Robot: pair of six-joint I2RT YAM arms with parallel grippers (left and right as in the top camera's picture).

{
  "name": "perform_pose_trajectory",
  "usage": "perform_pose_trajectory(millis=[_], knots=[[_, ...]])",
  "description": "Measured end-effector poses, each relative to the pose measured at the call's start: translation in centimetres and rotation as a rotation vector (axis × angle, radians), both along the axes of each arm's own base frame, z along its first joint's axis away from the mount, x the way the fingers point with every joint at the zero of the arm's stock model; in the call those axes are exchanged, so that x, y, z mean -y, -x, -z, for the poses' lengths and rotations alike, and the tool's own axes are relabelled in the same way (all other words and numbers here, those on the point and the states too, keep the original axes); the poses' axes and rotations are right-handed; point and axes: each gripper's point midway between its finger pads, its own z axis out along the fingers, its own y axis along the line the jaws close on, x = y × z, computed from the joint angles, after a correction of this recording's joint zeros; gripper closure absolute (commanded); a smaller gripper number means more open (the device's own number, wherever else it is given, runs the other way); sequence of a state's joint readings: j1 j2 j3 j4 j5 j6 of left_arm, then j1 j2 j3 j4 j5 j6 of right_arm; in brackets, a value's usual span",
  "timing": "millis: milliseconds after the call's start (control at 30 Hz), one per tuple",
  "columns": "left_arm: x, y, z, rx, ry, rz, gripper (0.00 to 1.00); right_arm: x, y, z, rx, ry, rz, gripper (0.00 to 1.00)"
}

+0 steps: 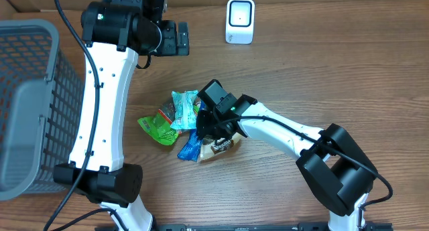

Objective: Scan the item barcode
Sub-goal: 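Grasp the blue wrapped bar with the right gripper, set it right of pile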

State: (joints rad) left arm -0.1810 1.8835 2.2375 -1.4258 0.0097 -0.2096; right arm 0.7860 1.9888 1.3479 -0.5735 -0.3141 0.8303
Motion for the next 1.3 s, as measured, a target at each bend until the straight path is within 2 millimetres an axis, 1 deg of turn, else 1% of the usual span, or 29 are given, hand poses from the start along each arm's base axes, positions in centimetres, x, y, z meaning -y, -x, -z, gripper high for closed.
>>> perform_pose_trajectory(millis=[133,233,300,367,433,500,600,833,900,967,1067,1133,1233,1300], knots=[[-0.2,0.0,0.0,0.002,-0.009,-0.006,0.0,0.4,0.1,-0.1,0.019,0.019,-0.056,0.96],[-0.5,-0.3,-0.1,0.013,-0.027,-0.016,0.0,0.8,0.3,-0.8,0.044,0.046,-0.127,0.96],[-0.7,-0.3,-0.1,0.016,-0.038,-0.023,0.0,1.1,0.3,-1.8,0.061,0.065,-0.177,0.96],[-0.9,-0.4,-0.1,0.019,-0.044,-0.026,0.0,1.4,0.4,-3.3,0.089,0.077,-0.234,0.96],[-1.0,-0.4,-0.1,0.02,-0.049,-0.029,0.0,1.9,0.5,-5.2,0.119,0.101,-0.289,0.96],[-1.0,-0.4,-0.1,0.02,-0.05,-0.03,0.0,2.8,0.3,-7.2,0.154,0.142,-0.33,0.96],[-1.0,-0.4,-0.1,0.021,-0.054,-0.031,0.0,4.6,-0.2,-9.3,0.198,0.22,-0.367,0.96],[-1.1,-0.4,-0.1,0.021,-0.056,-0.032,0.0,8.9,-1.6,-12.7,0.224,0.342,-0.43,0.96],[-1.1,-0.4,-0.1,0.021,-0.056,-0.032,0.0,10.1,-2.4,-13.8,0.25,0.367,-0.444,0.96],[-1.1,-0.4,-0.1,0.022,-0.056,-0.033,0.0,11.4,-3.3,-14.1,0.27,0.401,-0.454,0.96],[-1.1,-0.4,-0.2,0.022,-0.056,-0.033,0.0,13.6,-4.8,-13.9,0.297,0.459,-0.475,0.96],[-1.1,-0.4,-0.2,0.022,-0.056,-0.033,0.0,14.6,-5.9,-13.6,0.321,0.482,-0.494,0.96],[-1.1,-0.4,-0.2,0.022,-0.056,-0.033,0.0,16.1,-7.4,-12.2,0.348,0.507,-0.532,0.95],[-1.1,-0.4,-0.2,0.022,-0.056,-0.033,0.0,17.0,-8.0,-10.6,0.353,0.518,-0.561,0.95]])
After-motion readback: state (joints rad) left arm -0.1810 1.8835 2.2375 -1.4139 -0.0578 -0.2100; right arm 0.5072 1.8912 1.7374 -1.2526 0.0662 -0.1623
